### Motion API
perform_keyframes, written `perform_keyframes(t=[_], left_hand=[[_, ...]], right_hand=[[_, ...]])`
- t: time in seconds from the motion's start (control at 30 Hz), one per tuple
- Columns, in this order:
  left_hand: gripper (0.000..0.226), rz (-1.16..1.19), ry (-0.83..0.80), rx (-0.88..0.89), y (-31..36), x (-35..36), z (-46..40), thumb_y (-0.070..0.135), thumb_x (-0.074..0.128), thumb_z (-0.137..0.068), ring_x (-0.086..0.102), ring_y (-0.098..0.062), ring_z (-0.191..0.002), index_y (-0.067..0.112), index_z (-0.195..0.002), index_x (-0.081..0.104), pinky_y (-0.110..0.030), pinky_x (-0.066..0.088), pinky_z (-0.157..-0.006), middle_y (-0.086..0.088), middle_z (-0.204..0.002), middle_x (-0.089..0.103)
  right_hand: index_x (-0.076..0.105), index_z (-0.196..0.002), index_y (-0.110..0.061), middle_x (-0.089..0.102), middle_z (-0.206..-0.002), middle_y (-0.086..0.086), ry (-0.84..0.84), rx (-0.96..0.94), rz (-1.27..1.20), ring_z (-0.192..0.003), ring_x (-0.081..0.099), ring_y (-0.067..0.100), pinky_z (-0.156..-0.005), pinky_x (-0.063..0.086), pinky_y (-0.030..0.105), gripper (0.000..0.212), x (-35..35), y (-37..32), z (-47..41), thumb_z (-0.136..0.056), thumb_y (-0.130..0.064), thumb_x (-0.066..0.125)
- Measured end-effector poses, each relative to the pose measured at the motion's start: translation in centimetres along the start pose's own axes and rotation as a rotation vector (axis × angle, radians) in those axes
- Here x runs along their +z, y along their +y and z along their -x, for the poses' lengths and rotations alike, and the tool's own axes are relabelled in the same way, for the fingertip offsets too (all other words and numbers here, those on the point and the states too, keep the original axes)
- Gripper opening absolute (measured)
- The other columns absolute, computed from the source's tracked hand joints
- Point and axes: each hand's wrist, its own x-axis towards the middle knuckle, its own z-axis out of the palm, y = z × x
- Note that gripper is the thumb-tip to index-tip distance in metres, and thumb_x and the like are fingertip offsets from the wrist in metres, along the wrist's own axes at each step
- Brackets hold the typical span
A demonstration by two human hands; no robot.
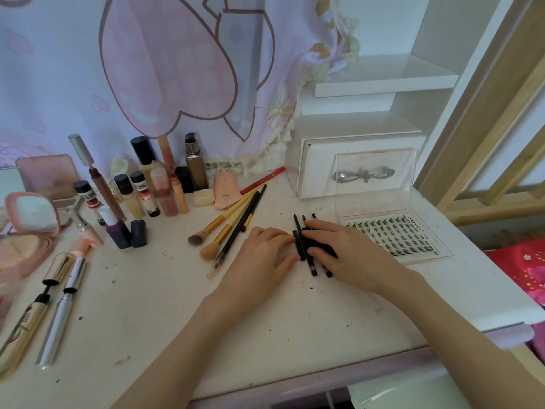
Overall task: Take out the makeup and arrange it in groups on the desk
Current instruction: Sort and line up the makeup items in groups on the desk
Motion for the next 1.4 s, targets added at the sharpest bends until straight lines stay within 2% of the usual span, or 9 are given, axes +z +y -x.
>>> perform_keyframes(t=[0.2,0.33,0.57,0.7,0.8,0.97,1.13,1.23,1.4], left_hand=[[0.034,-0.003,0.07,-0.046,-1.4,-3.0,0.4,0.032,0.048,-0.093,0.035,-0.007,-0.123,0.028,-0.127,0.052,-0.019,0.024,-0.101,0.01,-0.131,0.048],[0.027,-0.112,0.173,-0.154,-4.1,-5.0,1.0,0.028,0.053,-0.091,0.04,-0.013,-0.108,0.024,-0.117,0.061,-0.023,0.03,-0.089,0.003,-0.118,0.057],[0.04,-0.278,0.206,-0.211,-5.1,-4.9,3.4,0.058,0.052,-0.082,0.029,-0.01,-0.093,0.029,-0.11,0.056,-0.023,0.026,-0.079,0.011,-0.1,0.038],[0.038,-0.274,0.215,-0.23,-5.5,-4.9,3.7,0.058,0.052,-0.082,0.029,-0.01,-0.092,0.028,-0.105,0.057,-0.023,0.025,-0.078,0.01,-0.099,0.038],[0.039,-0.253,0.184,-0.254,-5.8,-5.0,3.8,0.057,0.051,-0.083,0.028,-0.01,-0.094,0.029,-0.11,0.057,-0.023,0.026,-0.079,0.01,-0.101,0.038],[0.047,-0.275,0.134,-0.205,-5.7,-5.1,3.8,0.056,0.046,-0.086,0.022,-0.009,-0.094,0.03,-0.124,0.055,-0.023,0.024,-0.081,0.008,-0.112,0.04],[0.042,-0.214,0.167,-0.204,-6.2,-5.0,3.8,0.047,0.048,-0.089,0.021,-0.007,-0.093,0.029,-0.127,0.052,-0.021,0.023,-0.079,0.009,-0.111,0.042],[0.029,-0.082,0.36,-0.171,-6.6,-5.4,3.8,0.028,0.055,-0.09,0.031,-0.009,-0.091,0.019,-0.117,0.062,-0.016,0.027,-0.073,0.011,-0.098,0.044],[0.018,0.137,0.509,-0.208,-6.9,-6.1,3.7,0.018,0.058,-0.087,0.048,-0.01,-0.085,0.018,-0.104,0.063,-0.01,0.036,-0.073,0.007,-0.094,0.054]], right_hand=[[0.046,-0.137,-0.022,0.038,-0.147,-0.005,0.034,-0.053,0.017,-0.134,0.032,0.008,-0.104,0.018,0.014,0.039,0.1,-1.3,-1.5,-0.099,-0.028,0.041],[0.048,-0.135,-0.02,0.045,-0.141,-0.002,0.043,-0.08,0.035,-0.129,0.038,0.013,-0.101,0.022,0.016,0.036,0.8,-2.6,-3.4,-0.1,-0.024,0.039],[0.047,-0.136,-0.022,0.047,-0.131,0.005,0.045,-0.208,0.142,-0.121,0.038,0.021,-0.097,0.037,0.033,0.038,2.0,-5.1,-7.1,-0.098,-0.019,0.041],[0.064,-0.114,-0.016,0.054,-0.111,0.008,0.113,-0.331,0.249,-0.105,0.047,0.026,-0.076,0.032,0.031,0.025,3.0,-5.8,-8.7,-0.092,-0.016,0.052],[0.07,-0.086,-0.012,0.059,-0.086,0.009,0.185,-0.42,0.318,-0.08,0.057,0.028,-0.062,0.037,0.029,0.016,3.6,-5.7,-9.7,-0.071,-0.007,0.075],[0.067,-0.089,-0.016,0.059,-0.086,0.007,0.165,-0.52,0.405,-0.075,0.056,0.023,-0.061,0.038,0.028,0.026,3.4,-5.3,-10.7,-0.068,-0.008,0.078],[0.065,-0.088,-0.014,0.061,-0.091,0.01,0.196,-0.589,0.438,-0.075,0.057,0.027,-0.063,0.044,0.033,0.032,3.3,-4.7,-11.0,-0.063,0.001,0.076],[0.063,-0.092,-0.013,0.062,-0.096,0.009,0.234,-0.545,0.408,-0.079,0.059,0.026,-0.066,0.048,0.034,0.033,2.8,-4.3,-11.2,-0.065,-0.001,0.079],[0.058,-0.094,-0.007,0.06,-0.085,0.007,0.272,-0.468,0.253,-0.072,0.051,0.021,-0.068,0.036,0.029,0.004,0.2,-5.5,-10.5,-0.091,-0.007,0.056]])
